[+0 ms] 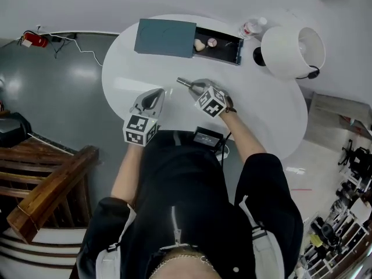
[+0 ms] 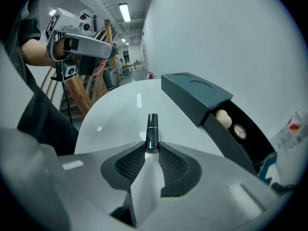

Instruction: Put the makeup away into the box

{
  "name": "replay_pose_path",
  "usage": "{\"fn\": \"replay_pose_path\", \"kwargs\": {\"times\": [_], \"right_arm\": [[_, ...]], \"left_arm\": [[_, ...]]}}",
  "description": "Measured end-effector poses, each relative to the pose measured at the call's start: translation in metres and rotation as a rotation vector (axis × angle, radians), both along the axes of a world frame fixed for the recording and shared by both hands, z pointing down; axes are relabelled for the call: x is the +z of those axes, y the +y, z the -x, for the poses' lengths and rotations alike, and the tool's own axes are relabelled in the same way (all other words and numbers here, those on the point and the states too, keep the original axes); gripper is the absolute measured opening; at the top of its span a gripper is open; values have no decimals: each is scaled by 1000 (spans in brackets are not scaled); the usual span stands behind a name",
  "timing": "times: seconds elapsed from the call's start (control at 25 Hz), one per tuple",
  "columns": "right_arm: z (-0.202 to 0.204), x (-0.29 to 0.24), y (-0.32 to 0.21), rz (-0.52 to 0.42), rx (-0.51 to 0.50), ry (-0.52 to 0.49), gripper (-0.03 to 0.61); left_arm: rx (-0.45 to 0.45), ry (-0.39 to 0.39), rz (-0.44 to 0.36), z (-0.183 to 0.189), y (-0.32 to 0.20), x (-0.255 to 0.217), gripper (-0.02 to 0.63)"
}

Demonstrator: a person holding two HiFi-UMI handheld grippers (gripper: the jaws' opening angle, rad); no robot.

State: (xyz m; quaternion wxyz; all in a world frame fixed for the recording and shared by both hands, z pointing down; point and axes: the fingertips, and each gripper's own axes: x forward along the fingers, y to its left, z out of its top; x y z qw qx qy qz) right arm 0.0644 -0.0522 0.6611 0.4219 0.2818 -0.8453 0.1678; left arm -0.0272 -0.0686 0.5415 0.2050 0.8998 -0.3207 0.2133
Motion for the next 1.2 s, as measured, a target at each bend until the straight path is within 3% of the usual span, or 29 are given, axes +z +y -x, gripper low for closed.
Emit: {"fn": "replay_pose_path", "kwargs": {"times": [0.48, 0.8, 0.96, 1.2], "right_arm": [[-80, -27, -14, -36, 318, -64, 87], [-153, -52, -65, -100, 502, -32, 87], [-179, -50, -92, -71, 561, -2, 87], [-206, -32, -114, 56, 687, 41, 87]], "left_arm": [[125, 2, 8, -43, -5, 2, 14], [134, -8, 20, -47, -8, 6, 14], [118, -15, 25, -41, -11, 8, 14], [84, -24, 25, -31, -19, 8, 14]]}}
